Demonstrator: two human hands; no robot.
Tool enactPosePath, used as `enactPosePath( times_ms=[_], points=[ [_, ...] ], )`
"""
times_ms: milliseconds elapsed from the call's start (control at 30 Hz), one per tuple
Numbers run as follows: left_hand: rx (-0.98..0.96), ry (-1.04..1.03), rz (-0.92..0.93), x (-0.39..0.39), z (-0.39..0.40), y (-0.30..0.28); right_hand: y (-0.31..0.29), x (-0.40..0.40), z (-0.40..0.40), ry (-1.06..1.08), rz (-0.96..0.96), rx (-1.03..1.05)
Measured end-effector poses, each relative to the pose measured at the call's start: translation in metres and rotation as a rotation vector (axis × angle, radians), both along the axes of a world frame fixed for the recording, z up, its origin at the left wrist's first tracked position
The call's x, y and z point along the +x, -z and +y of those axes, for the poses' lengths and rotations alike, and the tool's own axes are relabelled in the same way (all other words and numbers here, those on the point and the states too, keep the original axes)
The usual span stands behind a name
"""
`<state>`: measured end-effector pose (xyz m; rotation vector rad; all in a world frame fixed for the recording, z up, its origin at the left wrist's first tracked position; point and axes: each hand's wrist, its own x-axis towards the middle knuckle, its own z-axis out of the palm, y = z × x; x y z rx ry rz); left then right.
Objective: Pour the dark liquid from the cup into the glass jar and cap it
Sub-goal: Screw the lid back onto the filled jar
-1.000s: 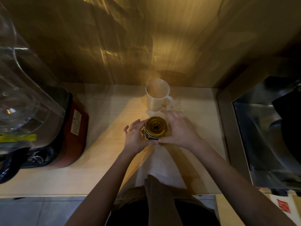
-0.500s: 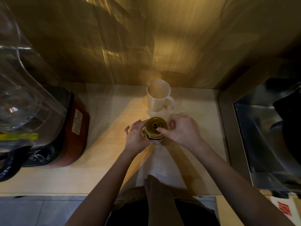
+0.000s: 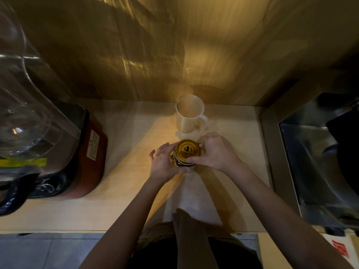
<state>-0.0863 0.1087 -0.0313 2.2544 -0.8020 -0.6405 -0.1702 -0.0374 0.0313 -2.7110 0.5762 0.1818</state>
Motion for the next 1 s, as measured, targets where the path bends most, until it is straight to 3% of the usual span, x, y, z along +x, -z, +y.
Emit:
enactPosePath(
  times_ms=[100,400,567,833,1000],
  points=[
    [0.011,0.006,-0.001,0.0,0.0,0.0,-0.003,0.003,0.002,-0.148,0.06,0.165],
    [0.013,-0.003,0.007,0.0,0.0,0.002,0.009,0.017,0.007,-0.328,0.077,0.074],
    [0.0,0.005,0.012,-0.001,0.0,0.001,0.001,0.021,0.014,-0.175,0.168,-0.018],
    [-0.006,0.001,0.022,0.0,0.0,0.001,-0.025,0.006,0.012,0.054,0.151,-0.218],
    [-0.007,-0.002,0.012,0.001,0.0,0.005,-0.01,0.005,0.003,-0.238,0.1,0.157]
  ],
)
